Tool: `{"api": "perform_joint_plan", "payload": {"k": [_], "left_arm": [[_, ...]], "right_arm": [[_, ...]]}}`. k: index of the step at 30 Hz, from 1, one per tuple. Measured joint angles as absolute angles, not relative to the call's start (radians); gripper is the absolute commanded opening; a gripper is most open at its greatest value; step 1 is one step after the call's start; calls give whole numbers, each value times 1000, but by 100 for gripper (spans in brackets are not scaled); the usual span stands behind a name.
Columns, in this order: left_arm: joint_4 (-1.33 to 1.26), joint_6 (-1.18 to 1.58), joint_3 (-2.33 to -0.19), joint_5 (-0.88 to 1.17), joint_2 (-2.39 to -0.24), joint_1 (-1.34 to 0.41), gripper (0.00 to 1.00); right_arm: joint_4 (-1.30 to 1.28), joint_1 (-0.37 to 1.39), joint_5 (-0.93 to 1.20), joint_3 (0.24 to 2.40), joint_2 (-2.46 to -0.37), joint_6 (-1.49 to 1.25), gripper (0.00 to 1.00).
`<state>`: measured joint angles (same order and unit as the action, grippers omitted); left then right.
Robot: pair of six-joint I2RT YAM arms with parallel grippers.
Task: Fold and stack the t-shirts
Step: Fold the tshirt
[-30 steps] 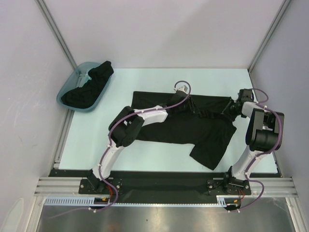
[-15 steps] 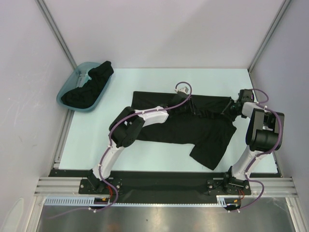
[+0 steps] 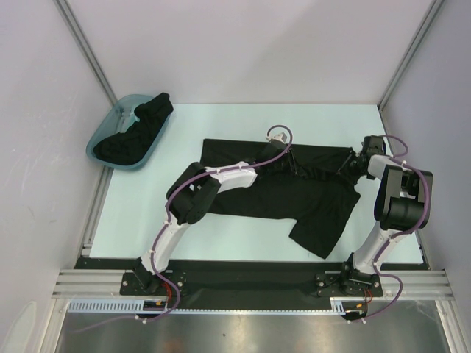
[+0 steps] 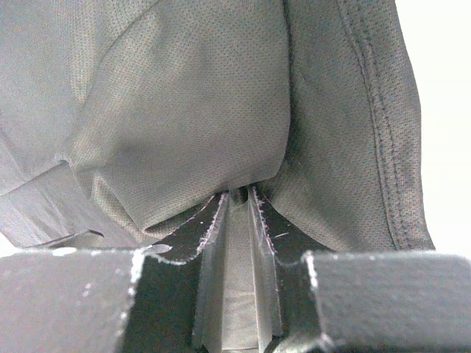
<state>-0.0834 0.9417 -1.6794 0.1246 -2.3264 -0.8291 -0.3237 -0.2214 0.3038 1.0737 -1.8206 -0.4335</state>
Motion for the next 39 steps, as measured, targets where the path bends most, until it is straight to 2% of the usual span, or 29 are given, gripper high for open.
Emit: {"api": "perform_joint_plan", "payload": {"k": [6, 9, 10, 13, 19, 28, 39], "left_arm": [[-79, 941, -1679, 125, -2326, -829, 41], [-78, 941, -1679, 125, -2326, -829, 41], [-76, 941, -1679, 125, -2326, -829, 41], [-68, 940, -1679, 125, -2326, -829, 41], [-64, 931, -1657, 128, -2325, -829, 41], [-48, 907, -1641, 154, -2323, -822, 47], [-42, 909, -1644, 189, -2323, -815, 49]], "right_arm": [[-324, -220, 303, 1074, -1821, -433, 18], [-326, -220, 303, 1074, -1821, -432, 10], [-329, -220, 301, 1075, -1822, -431, 4], [-353, -220, 296, 1093, -1824, -425, 0], [-432, -220, 285, 1158, -1817, -434, 0], [-591, -215, 295, 1171, -1794, -481, 0], [-630, -213, 296, 1157, -1755, -505, 0]]}}
